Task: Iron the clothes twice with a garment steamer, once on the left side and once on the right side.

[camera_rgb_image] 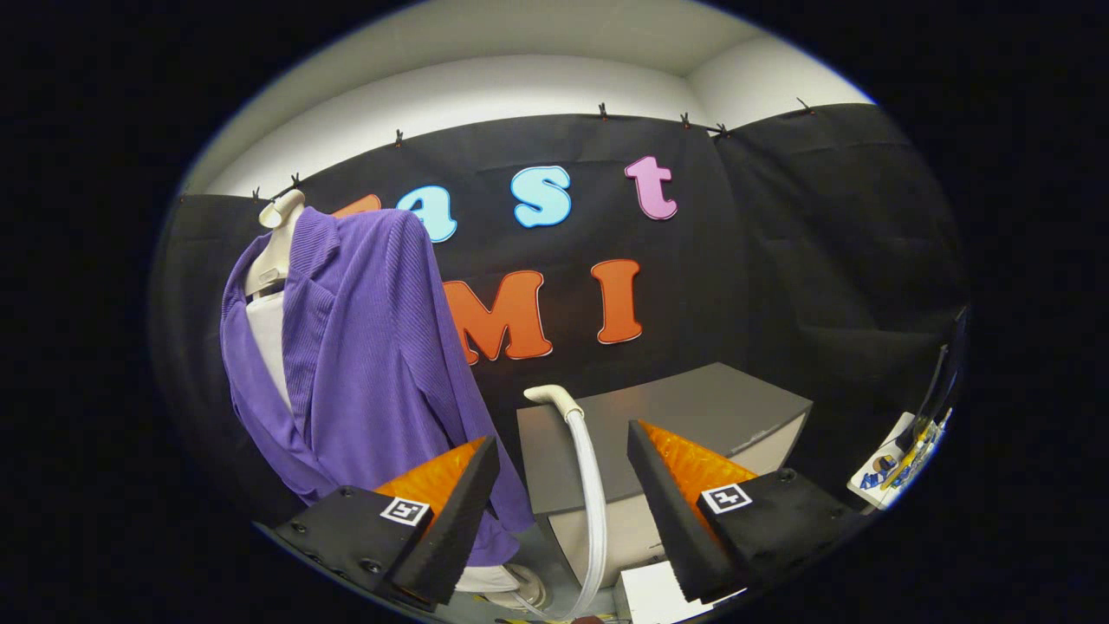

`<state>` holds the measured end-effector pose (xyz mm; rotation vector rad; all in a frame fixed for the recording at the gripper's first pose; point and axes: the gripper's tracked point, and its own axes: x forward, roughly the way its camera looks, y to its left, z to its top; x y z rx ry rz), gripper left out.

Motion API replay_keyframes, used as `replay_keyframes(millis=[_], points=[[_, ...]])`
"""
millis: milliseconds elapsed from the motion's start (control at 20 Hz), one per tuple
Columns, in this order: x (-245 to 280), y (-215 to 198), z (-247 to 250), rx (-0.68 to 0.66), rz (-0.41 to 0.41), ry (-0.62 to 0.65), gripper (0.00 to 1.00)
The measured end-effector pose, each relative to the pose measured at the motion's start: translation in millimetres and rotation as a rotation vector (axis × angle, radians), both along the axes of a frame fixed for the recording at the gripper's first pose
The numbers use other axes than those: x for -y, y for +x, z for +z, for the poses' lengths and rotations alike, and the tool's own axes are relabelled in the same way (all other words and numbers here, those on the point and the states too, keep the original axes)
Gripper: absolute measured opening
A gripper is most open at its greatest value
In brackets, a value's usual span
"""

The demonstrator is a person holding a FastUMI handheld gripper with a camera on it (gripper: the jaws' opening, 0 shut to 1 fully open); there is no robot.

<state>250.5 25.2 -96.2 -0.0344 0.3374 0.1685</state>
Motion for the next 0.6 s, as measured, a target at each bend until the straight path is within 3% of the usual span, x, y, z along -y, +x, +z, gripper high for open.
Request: replay_keyframes(millis=[350,600], points=[[-27.7,142.7,-48.1,-0.117,0.078,-0.091,0.99],[-31.1,210.9,-99.1,-0.235,0.066,-0.063,0.99]])
